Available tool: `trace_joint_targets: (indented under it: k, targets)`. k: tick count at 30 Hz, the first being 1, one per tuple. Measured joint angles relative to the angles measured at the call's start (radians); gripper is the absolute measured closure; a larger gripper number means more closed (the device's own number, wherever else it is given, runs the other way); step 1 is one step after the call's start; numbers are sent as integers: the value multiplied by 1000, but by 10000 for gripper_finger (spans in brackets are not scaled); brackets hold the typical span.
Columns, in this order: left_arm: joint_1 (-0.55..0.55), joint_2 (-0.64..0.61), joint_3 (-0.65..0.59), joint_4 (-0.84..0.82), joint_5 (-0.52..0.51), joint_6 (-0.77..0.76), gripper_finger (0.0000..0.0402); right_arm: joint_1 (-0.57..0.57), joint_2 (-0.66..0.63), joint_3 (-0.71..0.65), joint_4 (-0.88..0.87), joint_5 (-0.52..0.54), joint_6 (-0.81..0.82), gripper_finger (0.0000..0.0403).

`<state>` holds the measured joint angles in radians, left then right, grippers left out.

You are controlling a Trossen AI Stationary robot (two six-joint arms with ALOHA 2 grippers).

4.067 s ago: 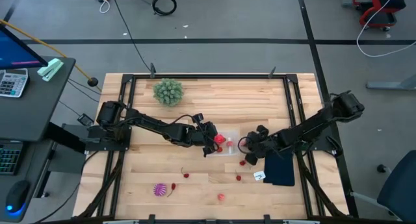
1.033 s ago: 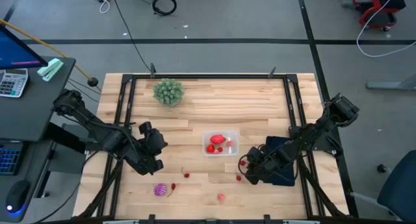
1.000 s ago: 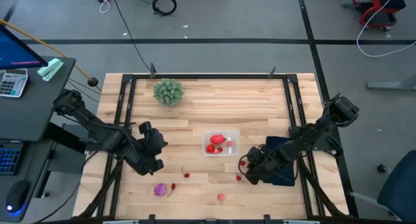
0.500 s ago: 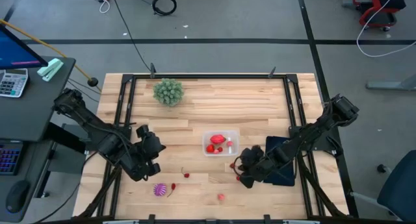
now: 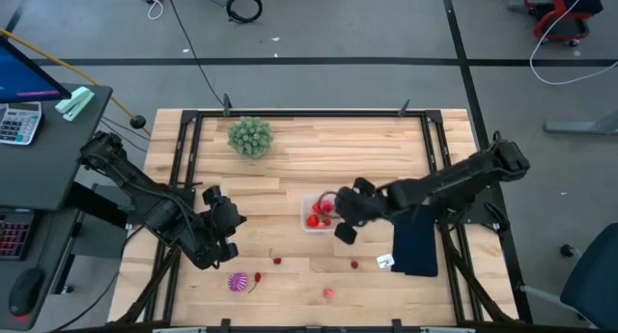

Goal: Pick and placing Produce into tupperware
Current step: Put the red cherry into the transparent bin

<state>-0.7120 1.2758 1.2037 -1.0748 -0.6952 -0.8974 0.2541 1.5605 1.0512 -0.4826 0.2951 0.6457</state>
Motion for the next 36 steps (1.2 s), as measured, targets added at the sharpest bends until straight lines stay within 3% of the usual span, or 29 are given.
trace_joint_targets:
  k: [5, 12, 26, 36]
  targets:
    - [0, 0, 0, 0, 0, 3, 379, -56, 80, -2, -116, -118, 57, 398]
    - [0, 0, 0, 0, 0, 0, 394, -120, 111, -2, -86, -131, -81, 389]
    - [0, 0, 0, 1, 0, -9, 375, -162, 93, -1, -32, -174, -95, 307]
    - [-9, 43, 0, 15, 169, -47, 385, -85, 55, -1, 272, -185, -69, 314]
